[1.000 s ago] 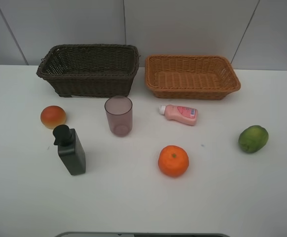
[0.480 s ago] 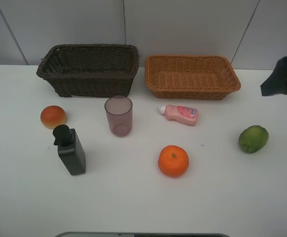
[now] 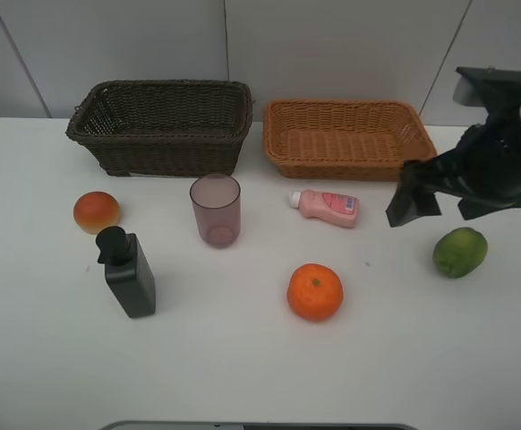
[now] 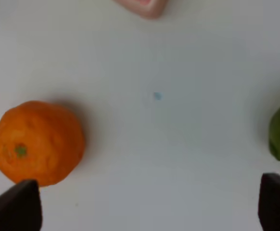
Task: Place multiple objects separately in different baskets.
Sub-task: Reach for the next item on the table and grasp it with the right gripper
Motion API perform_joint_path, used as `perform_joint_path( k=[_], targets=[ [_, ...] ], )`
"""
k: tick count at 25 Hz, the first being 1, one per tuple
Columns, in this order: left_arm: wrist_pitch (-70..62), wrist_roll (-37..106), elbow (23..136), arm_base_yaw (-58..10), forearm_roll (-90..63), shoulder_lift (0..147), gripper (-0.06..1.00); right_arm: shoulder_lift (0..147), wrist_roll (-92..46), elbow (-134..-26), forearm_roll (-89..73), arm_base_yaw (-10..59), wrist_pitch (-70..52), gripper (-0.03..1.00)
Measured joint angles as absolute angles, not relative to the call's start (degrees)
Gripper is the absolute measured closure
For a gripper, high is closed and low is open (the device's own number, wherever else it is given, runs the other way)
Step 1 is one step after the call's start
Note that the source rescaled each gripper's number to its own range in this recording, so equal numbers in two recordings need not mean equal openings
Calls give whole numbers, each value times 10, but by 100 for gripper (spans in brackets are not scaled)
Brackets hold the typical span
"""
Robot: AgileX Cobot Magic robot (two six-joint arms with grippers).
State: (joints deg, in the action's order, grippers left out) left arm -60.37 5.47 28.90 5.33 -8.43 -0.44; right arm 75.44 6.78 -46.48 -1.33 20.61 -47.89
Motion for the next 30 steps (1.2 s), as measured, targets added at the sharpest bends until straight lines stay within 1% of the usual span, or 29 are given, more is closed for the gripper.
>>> perform_joint_path(
  k=[7, 12, 25, 30],
  targets=[
    [-604, 55, 289, 53, -84, -4, -6, 837, 77, -465, -68, 285, -473, -3],
    [-604, 55, 289, 53, -84, -4, -6, 871, 141, -466, -68, 335, -451, -3],
    [-604, 55, 289, 53, -84, -4, -6, 923, 363, -498, 51, 424, -403, -3],
    [-604, 55, 289, 53, -84, -4, -6, 964, 406, -507, 65, 443, -391, -3]
  ],
)
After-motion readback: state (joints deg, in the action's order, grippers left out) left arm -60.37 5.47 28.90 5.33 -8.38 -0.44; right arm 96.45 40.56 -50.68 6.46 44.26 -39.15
